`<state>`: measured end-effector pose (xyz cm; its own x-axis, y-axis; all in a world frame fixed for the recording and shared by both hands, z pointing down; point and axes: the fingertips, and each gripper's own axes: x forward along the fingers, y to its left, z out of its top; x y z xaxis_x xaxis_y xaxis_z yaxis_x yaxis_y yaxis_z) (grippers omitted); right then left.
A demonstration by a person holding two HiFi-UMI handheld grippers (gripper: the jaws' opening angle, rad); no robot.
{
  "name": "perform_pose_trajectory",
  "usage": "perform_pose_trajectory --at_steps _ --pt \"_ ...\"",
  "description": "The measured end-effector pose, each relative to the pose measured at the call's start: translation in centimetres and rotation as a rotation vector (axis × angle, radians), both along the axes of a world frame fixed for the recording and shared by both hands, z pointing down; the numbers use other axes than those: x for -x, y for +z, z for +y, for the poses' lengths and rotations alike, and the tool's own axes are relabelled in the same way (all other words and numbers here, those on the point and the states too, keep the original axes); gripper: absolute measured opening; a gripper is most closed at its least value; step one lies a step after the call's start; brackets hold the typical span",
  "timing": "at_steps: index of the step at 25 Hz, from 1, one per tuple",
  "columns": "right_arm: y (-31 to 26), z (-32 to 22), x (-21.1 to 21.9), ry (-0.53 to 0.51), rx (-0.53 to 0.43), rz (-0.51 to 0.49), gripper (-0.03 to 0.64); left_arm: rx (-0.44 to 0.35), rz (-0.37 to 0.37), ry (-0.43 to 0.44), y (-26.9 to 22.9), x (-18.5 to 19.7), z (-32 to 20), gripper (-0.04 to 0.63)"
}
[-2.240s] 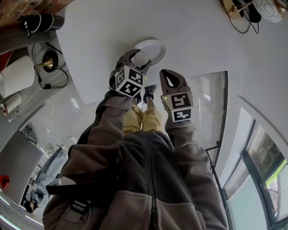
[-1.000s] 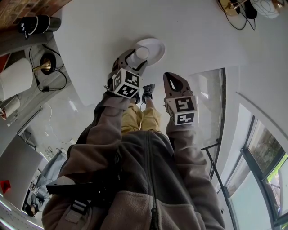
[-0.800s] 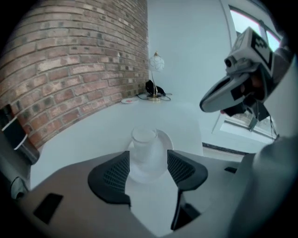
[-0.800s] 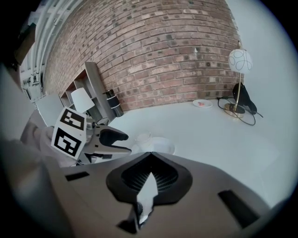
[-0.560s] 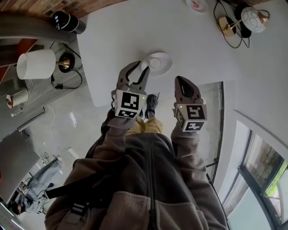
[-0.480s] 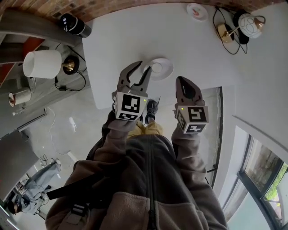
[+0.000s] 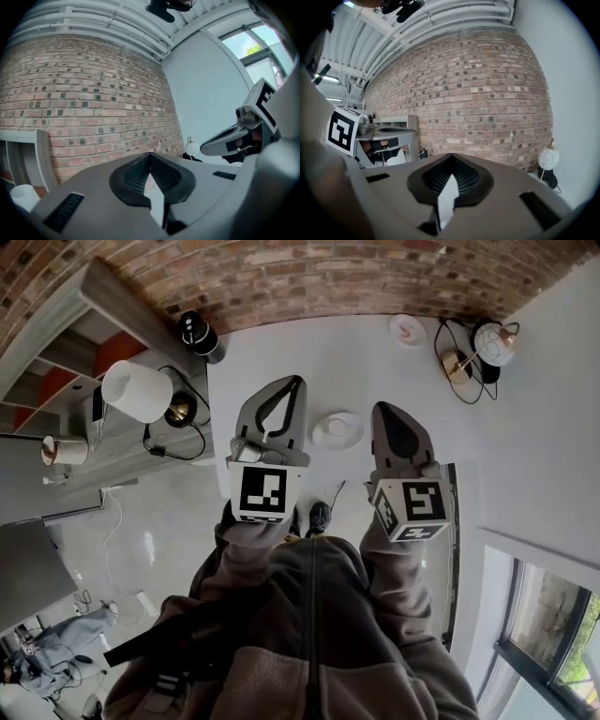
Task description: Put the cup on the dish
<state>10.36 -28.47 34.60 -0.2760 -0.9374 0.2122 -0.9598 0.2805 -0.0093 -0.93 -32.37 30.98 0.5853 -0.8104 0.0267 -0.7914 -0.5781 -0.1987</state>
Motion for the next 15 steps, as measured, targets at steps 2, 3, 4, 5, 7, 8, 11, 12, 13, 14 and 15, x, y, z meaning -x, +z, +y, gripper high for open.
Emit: perform_pose_trajectory --at_steps 2,3,4,5,7,8,11,12,13,14,15 --pt "-2.1 -0.2 0.2 -0.003 -0.040 0.003 0.003 -0.003 0.012 -0.002 -1.6 0.1 0.1 0.006" --pt "-3.0 -0.2 0.4 -0.004 -0.057 0.004 0.003 0.000 0.018 -0.002 -2.4 0.0 0.2 0.006" --pt "-3.9 -0.2 0.5 -0.005 -0.073 0.006 0.003 0.002 0.023 0.002 -3.0 0.0 0.4 0.006" --pt "-4.7 -0.1 0.7 -0.007 -0.087 0.008 0.003 0.003 0.025 0.008 -3.7 -0.1 0.6 0.006" --pt "-6.2 0.0 1.1 -0.011 -0.113 0.015 0.003 -0.001 0.029 0.023 -4.9 -0.3 0.9 0.006" --pt "-6.9 0.0 1.3 -0.013 -0.127 0.020 0.003 -0.003 0.033 0.028 -5.5 -0.3 1.0 0.006" --pt "-9.3 0.0 1.7 -0.018 -0.173 0.039 0.003 -0.005 0.056 0.036 -7.3 -0.1 1.0 0.006" --pt "-10.1 0.0 1.8 -0.019 -0.189 0.045 0.003 -0.007 0.065 0.037 -7.8 -0.1 1.0 0.006" --pt "-10.7 0.1 1.9 -0.020 -0.204 0.051 0.003 -0.009 0.075 0.037 -8.3 0.0 1.0 0.006" --pt "-11.3 0.2 2.0 -0.021 -0.216 0.057 0.003 -0.011 0.081 0.038 -8.7 0.1 1.1 0.006" --pt "-11.7 0.3 2.1 -0.022 -0.226 0.062 0.003 -0.013 0.084 0.041 -8.9 0.1 1.3 0.006"
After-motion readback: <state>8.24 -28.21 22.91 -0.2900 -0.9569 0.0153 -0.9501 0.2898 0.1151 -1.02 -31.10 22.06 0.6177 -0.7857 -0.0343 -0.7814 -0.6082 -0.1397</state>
